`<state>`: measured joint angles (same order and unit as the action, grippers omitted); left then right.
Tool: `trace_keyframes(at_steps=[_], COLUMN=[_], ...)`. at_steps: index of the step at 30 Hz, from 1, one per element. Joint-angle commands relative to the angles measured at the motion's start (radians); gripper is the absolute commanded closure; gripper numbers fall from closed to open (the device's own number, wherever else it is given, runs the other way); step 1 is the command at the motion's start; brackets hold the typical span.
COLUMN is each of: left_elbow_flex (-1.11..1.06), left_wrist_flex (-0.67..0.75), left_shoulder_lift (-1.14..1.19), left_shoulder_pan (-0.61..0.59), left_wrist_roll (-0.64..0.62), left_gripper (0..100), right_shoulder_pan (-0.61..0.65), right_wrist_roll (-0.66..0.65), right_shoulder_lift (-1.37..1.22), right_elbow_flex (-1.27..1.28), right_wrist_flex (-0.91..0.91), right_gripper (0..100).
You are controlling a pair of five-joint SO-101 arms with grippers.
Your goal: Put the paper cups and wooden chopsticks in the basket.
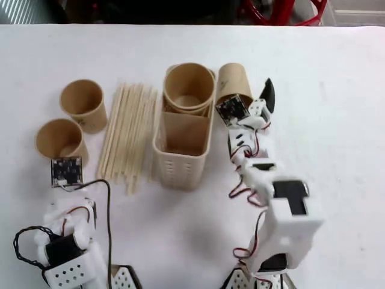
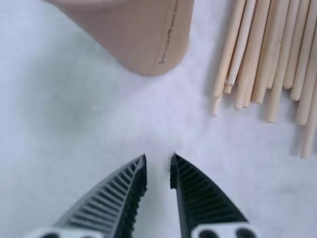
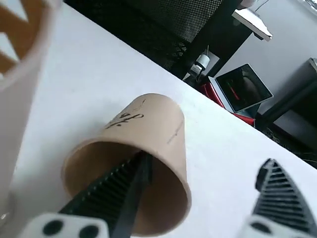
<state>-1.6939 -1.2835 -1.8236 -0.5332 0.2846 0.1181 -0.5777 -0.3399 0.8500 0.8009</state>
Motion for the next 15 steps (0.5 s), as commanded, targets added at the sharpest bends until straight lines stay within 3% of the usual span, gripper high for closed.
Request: trace_keyframes(at_steps=[1, 4, 5, 15], left_elbow_flex=[0.002, 0.002, 0.002, 0.002], left_wrist_flex=[0.0, 0.0, 0.0, 0.0], left_shoulder_lift=[0.005, 0.005, 0.005, 0.005], left_shoulder_pan=[-0.007, -0.007, -0.007, -0.007], left_wrist_roll=[0.003, 0.003, 0.003, 0.003], left_gripper=[90, 90, 90, 90], right_shoulder_pan=[0.002, -0.01, -0.016, -0.053], right_wrist_roll=[-0.009, -0.009, -0.009, -0.005], right_shoulder_lift=[-0.044, -0.056, -0.058, 0.101], right_elbow_flex=[-0.054, -0.048, -0.048, 0.126], right_wrist_flex=[0.116, 0.24, 0.275, 0.305], right_gripper=[78.8, 97.7, 99.4, 98.1])
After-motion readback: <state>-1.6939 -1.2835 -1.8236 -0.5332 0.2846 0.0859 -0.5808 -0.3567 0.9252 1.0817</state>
